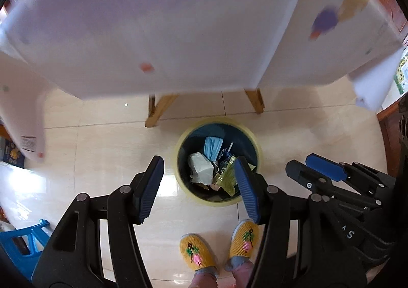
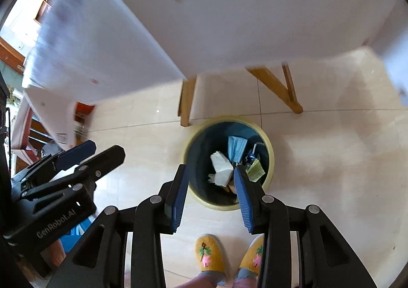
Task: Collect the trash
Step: 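Raise both tools back toward the table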
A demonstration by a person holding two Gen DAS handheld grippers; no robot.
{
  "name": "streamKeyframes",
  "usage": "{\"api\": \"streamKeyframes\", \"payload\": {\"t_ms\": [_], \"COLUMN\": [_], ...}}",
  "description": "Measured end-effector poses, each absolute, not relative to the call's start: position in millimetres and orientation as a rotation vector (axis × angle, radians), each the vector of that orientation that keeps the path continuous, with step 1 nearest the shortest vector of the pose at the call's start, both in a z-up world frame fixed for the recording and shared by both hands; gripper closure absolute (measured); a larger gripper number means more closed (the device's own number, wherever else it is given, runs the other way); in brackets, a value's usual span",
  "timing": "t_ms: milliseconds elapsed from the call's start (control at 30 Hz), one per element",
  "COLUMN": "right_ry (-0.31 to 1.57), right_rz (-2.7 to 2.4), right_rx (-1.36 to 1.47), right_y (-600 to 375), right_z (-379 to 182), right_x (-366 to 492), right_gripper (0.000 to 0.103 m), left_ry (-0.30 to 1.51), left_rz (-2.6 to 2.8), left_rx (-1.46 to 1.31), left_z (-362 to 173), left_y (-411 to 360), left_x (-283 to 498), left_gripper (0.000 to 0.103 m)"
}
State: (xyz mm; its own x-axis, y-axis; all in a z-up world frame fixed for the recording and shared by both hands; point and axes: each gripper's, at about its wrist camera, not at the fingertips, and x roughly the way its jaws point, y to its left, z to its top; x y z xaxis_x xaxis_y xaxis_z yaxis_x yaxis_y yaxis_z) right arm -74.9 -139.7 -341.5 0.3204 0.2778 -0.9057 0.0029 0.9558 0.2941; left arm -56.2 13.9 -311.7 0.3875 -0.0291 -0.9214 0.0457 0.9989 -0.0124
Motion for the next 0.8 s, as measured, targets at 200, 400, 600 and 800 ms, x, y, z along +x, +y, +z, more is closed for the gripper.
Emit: {"api": "streamKeyframes", "payload": {"t_ms": [200, 400, 600, 800], "right_ry": [1.182, 1.106, 1.045, 0.979], "right_rz": [0.178, 0.174, 0.177, 0.159], "right_rx": [0.26, 0.258, 0.266, 0.261], "right_y": [-137, -133, -125, -112], "right_z": [-255, -162, -88, -30], "right_x": [-85, -93, -102, -110], "right_gripper": [0.066, 0.066, 0.065, 0.057], "left_ry": [1.139, 1.089, 1.023, 0.937], "left_rz": [-0.072, -0.118, -0.173, -0.206], "left_rx": [-0.006, -0.017, -0.005, 0.02], "left_z": [-229, -153, -79, -15], "left_y": [20, 19, 18, 23], "left_x": [-65, -76, -84, -89], "left_gripper": [0.049, 0.049, 0.049, 0.049]}}
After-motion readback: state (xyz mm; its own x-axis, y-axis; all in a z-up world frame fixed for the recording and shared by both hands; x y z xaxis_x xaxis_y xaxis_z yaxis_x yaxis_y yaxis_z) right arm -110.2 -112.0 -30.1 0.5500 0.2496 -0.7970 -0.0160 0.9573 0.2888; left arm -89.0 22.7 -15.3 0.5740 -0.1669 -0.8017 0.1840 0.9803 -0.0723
